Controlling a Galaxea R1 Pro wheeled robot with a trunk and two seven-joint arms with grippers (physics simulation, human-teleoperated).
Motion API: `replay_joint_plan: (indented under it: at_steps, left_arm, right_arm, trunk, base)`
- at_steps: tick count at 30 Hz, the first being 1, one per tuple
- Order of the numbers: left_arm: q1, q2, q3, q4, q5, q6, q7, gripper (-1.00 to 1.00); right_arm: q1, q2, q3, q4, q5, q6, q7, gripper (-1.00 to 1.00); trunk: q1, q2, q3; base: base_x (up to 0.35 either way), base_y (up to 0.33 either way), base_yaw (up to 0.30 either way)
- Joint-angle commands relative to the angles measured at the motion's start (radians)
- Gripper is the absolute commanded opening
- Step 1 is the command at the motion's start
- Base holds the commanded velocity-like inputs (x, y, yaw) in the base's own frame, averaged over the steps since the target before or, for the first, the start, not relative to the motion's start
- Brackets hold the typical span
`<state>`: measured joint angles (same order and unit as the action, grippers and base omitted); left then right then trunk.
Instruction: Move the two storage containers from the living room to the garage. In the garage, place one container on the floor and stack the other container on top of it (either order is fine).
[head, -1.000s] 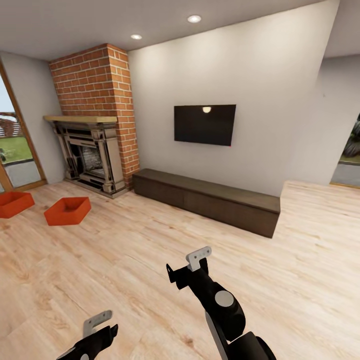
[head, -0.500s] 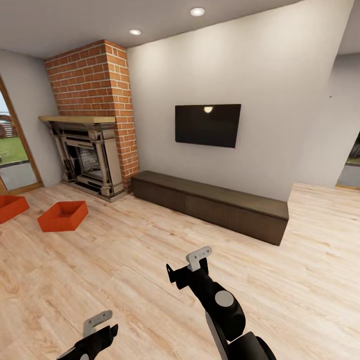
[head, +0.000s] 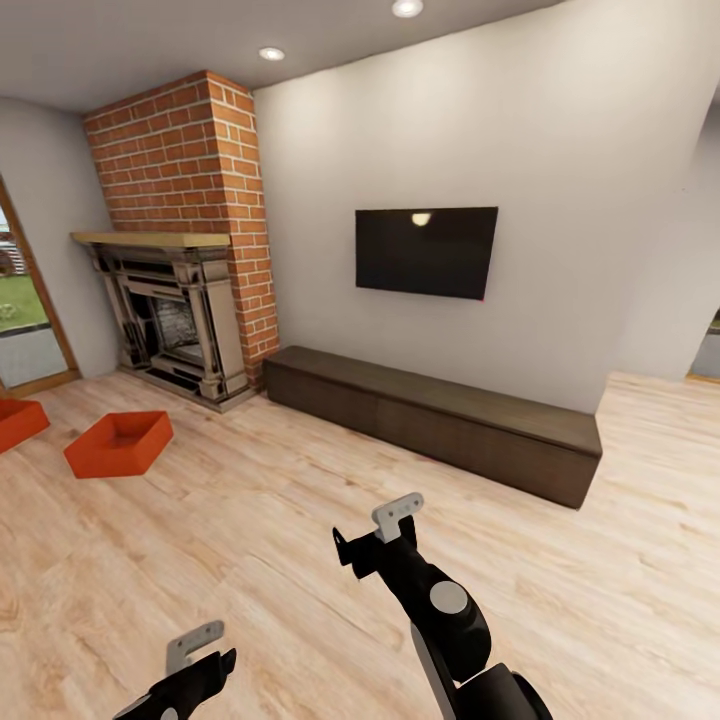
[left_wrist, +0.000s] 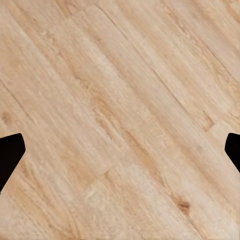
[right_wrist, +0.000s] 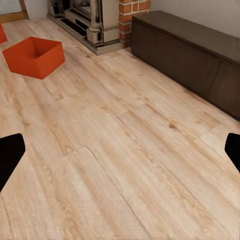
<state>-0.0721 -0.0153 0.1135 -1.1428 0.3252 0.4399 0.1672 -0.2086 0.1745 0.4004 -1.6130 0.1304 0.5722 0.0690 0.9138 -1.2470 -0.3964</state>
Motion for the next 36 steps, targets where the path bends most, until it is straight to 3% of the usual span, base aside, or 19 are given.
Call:
replay_joint_plan:
  at_steps: [1,36]
  left_arm:
    - [0.000,0.000,0.000,0.000,0.000,0.000,0.000,1.00]
    - [0.000,0.000,0.000,0.000,0.000,-0.001,0.000,1.00]
  right_arm:
    - [0.000,0.000,0.000,0.000,0.000,0.000,0.000,1.00]
    - [0.000,0.000,0.001,0.000,0.000,0.001,0.001,1.00]
  trunk:
    - [0.000,0.000,0.000]
    - [0.000,0.000,0.000]
  base:
    - [0.337,0.115,0.000]
    - [0.337,0.031,0.000]
